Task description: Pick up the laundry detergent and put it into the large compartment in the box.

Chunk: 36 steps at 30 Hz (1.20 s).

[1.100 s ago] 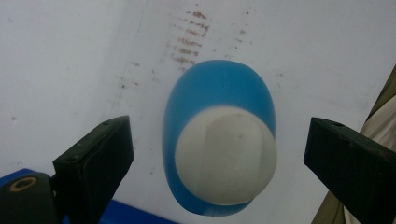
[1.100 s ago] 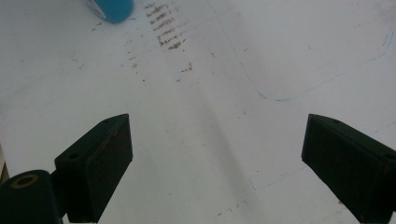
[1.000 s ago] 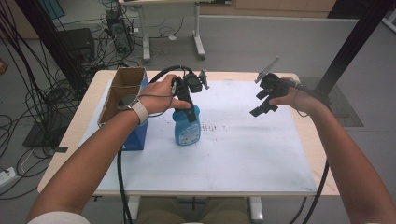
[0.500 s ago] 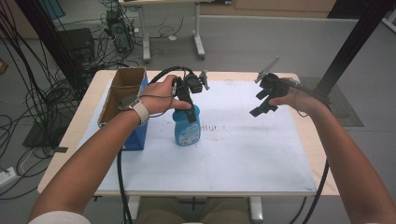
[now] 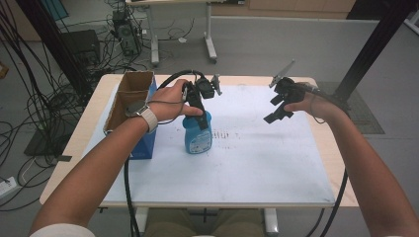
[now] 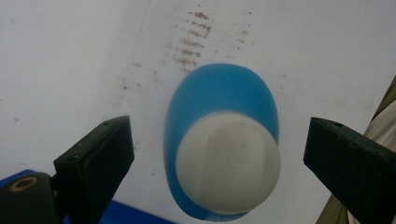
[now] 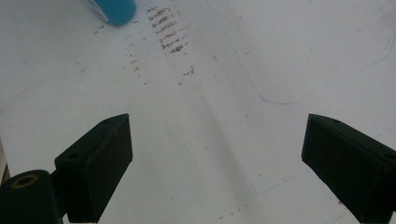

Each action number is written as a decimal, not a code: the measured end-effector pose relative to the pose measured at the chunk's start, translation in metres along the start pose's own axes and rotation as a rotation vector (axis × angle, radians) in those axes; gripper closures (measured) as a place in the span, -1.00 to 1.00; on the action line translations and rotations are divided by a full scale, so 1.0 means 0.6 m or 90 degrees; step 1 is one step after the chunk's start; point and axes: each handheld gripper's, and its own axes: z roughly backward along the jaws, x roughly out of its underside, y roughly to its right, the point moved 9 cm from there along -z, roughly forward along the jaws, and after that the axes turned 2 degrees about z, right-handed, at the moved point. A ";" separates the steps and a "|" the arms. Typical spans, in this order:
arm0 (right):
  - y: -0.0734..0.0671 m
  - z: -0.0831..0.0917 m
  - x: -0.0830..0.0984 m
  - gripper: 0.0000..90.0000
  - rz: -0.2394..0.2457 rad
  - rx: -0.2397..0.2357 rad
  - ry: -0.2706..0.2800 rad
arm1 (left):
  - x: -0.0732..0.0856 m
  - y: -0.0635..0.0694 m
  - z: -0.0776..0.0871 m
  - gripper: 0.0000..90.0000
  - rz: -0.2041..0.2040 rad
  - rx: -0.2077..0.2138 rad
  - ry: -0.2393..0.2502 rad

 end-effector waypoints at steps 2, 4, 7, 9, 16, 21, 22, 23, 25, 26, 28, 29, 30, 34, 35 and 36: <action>0.000 0.000 0.000 -0.81 0.001 0.000 0.000 | 0.001 0.000 0.001 -0.80 0.000 -0.001 0.001; 0.000 0.001 0.000 -0.81 0.001 0.000 0.000 | 0.001 -0.001 0.001 -0.80 0.000 -0.001 0.001; -0.001 0.001 0.000 -0.81 0.000 0.000 0.001 | 0.001 -0.001 0.001 -0.80 0.000 -0.002 0.001; 0.000 0.002 0.000 -0.81 0.000 0.001 0.001 | 0.000 0.000 0.001 -0.80 0.001 -0.001 0.001; 0.000 0.002 0.000 -0.81 0.001 0.001 0.003 | -0.001 0.001 0.002 -0.80 0.002 0.001 0.002; 0.000 0.003 0.001 -0.81 0.000 0.001 0.003 | 0.001 0.000 0.002 -0.81 0.001 0.000 0.000; 0.000 0.003 0.000 -0.81 0.000 0.002 0.003 | 0.000 0.000 0.003 -0.81 0.002 0.002 0.004; 0.000 0.003 0.000 -0.81 0.000 0.002 0.003 | 0.000 0.000 0.003 -0.81 0.002 0.002 0.004; 0.000 0.002 0.000 -0.81 -0.001 0.002 0.003 | 0.000 0.000 0.003 -0.81 0.004 0.001 0.005; 0.000 0.002 0.000 -0.81 0.000 0.001 0.002 | 0.001 0.000 0.003 -0.81 0.003 0.001 0.005; 0.000 0.001 -0.001 -0.81 0.002 0.001 0.002 | 0.001 0.000 0.003 -0.81 0.003 0.001 0.004; 0.000 0.001 -0.001 -0.81 0.002 0.001 0.002 | 0.001 0.000 0.003 -0.81 0.003 0.000 0.005; 0.000 0.001 -0.001 -0.81 0.001 0.001 0.003 | 0.001 -0.001 0.003 -0.81 0.004 0.000 0.006; -0.001 0.001 -0.001 -0.81 0.002 0.000 0.003 | 0.000 0.000 0.003 -0.81 0.002 0.002 0.007; -0.001 0.001 -0.001 -0.81 0.002 0.000 0.003 | 0.000 0.000 0.003 -0.81 0.003 0.002 0.007; -0.001 0.001 -0.001 -0.81 0.001 0.001 0.002 | -0.001 0.000 0.003 -0.81 0.003 0.002 0.008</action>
